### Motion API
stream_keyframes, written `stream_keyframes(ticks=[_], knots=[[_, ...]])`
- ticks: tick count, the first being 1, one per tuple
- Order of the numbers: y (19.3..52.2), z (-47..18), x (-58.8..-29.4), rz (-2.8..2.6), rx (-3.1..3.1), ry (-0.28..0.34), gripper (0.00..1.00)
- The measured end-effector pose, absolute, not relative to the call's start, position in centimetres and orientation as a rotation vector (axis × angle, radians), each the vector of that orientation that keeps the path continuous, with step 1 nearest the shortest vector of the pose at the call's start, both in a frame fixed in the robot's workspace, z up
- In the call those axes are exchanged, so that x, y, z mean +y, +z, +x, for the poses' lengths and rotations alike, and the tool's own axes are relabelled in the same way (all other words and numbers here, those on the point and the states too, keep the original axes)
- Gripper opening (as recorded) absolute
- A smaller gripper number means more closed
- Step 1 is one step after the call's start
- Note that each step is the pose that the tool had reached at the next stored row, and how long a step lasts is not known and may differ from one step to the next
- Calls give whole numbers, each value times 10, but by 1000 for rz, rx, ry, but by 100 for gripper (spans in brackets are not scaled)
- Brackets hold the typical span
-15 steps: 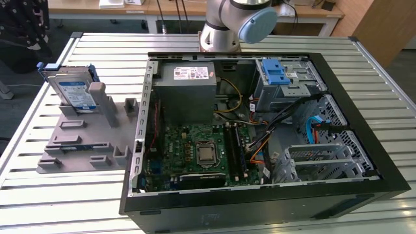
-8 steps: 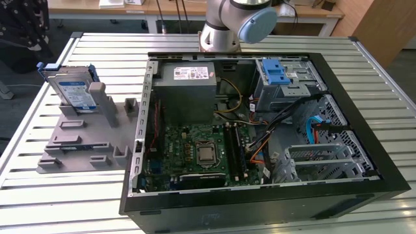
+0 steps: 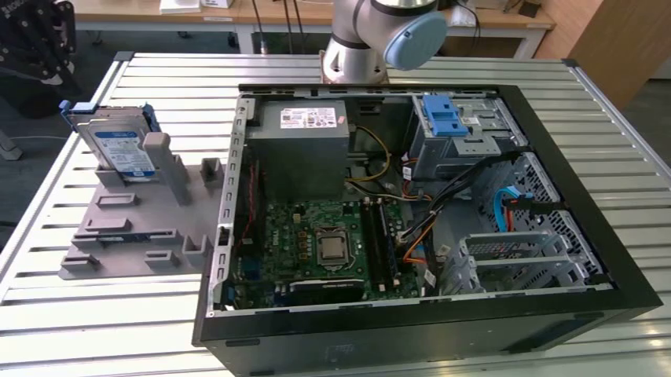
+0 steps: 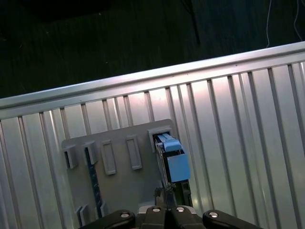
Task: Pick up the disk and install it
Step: 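Pick up the disk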
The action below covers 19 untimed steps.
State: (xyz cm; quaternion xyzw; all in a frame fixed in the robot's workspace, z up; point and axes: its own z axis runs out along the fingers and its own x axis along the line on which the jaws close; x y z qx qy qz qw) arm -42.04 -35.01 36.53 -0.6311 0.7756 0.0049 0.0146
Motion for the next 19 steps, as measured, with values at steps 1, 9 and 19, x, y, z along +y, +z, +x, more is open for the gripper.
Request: stream_keyframes(ticks=[1,9,19], knots=[[365,-420,-350,-1965,2414,15,11],[365,-421,-350,-1964,2414,16,11],[363,-421,-350,-1990,2395,17,17]])
